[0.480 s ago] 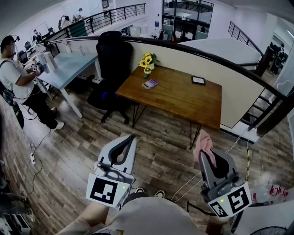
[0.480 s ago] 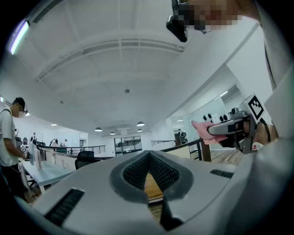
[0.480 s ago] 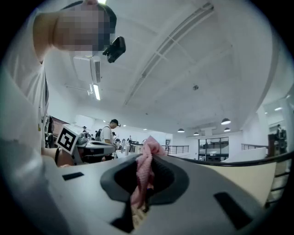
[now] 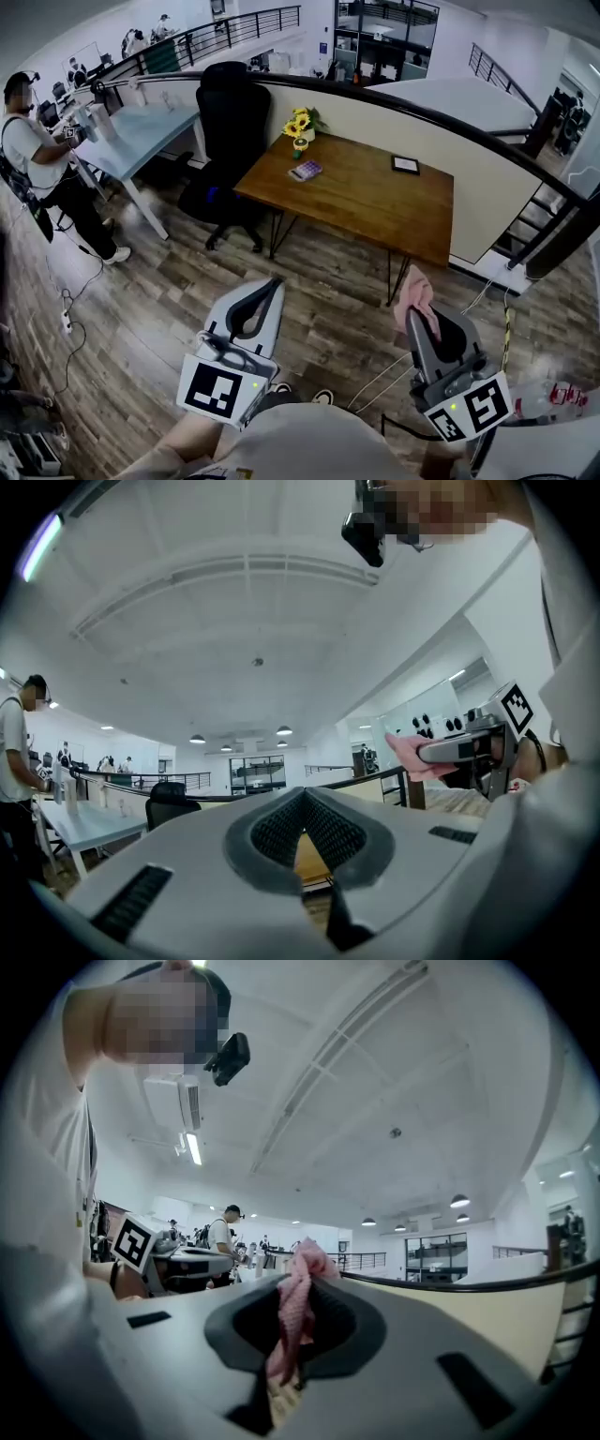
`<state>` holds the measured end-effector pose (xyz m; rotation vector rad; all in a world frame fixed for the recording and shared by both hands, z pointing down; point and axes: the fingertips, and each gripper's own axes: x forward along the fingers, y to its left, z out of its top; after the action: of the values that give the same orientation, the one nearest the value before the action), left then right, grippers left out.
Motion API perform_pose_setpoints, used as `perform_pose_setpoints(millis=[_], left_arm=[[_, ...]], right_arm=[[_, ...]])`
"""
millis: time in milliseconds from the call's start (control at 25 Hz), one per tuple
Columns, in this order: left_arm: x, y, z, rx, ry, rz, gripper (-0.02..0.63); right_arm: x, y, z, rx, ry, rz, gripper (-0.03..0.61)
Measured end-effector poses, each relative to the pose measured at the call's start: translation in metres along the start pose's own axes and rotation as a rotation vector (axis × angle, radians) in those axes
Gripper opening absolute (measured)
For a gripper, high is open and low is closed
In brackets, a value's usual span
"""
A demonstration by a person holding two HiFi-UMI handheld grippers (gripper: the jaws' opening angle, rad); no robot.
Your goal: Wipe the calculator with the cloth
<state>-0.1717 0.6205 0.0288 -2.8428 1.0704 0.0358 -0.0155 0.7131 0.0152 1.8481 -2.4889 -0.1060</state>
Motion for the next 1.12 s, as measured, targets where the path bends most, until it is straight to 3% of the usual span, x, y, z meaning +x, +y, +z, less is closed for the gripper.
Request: perform_pose_setpoints(millis=[160,240,280,360,440,560,1120], left_arm=[[0.006,-0.006,-0.007,0.008,0.028,0.015,0.003],[0.009,-0.005,-0.003,-0.014,0.002,0.028,0.003],[0.011,-0.004,0.000,-0.026,-0.021,0.033,0.042],[0.016,-0.001,0.002,-0.021,-0.049,0.056,0.358],[0.022,0.004,-0.003,0.027,-0.038,0.096,0.439],[0.032,0.009,-0.013,0.068,-0.006,0.120,0.460],[0.130,0.066,-0.035,0.067,0.015,0.134,0.460]], right_arm=[[0.000,-0.011,-0.006,0.019,-0.001,0.005,0.040],[0.000,-0.015,-0.009,0.037,0.001,0.012,0.040],[0.000,-0.016,-0.011,0.043,0.004,0.018,0.040],[0.001,-0.019,-0.014,0.049,0.012,0.029,0.040],[0.005,-0.023,-0.017,0.052,0.020,0.037,0.040],[0.013,-0.030,-0.025,0.056,0.029,0.044,0.040],[0.107,-0.099,-0.046,0.070,0.053,0.063,0.041]])
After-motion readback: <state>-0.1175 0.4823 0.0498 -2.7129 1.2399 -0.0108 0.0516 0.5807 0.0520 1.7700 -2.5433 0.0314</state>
